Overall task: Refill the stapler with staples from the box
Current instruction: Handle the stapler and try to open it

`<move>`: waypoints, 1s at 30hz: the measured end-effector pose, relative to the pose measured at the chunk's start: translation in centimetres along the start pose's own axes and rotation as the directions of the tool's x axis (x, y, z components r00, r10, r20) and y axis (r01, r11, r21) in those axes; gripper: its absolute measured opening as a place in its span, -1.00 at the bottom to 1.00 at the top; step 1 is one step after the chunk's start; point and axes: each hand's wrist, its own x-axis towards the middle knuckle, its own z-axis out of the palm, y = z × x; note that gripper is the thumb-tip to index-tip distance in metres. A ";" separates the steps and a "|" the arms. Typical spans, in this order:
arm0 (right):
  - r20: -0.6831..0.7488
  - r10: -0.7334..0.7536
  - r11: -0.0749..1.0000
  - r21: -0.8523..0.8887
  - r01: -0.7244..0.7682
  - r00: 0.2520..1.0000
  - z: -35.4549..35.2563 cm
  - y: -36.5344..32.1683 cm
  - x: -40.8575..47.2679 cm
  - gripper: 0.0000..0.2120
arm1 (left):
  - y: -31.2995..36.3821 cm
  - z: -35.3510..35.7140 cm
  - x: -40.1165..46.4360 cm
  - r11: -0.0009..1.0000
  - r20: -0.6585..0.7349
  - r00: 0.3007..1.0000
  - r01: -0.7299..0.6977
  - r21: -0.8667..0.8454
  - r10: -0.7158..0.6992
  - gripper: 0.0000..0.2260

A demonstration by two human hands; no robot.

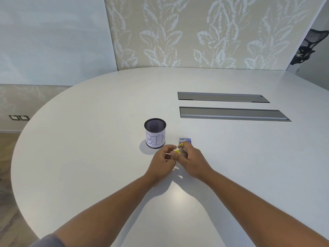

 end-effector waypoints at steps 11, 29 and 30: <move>-0.011 -0.100 0.938 -0.335 0.090 0.995 1.1 1.5 -0.8 -0.62 | -1.0 -0.9 0.1 0.865 -0.007 0.995 -0.084 0.495 0.100 -0.60; 0.018 -0.145 0.926 -0.350 0.142 0.989 1.3 1.1 -1.5 -0.77 | -0.6 -1.0 0.3 0.903 0.019 0.999 0.017 0.430 -0.028 -0.77; 0.038 -0.157 0.918 -0.362 0.160 0.987 1.3 1.1 -1.6 -0.74 | -0.6 -1.0 0.4 0.901 0.020 0.999 0.016 0.434 -0.028 -0.75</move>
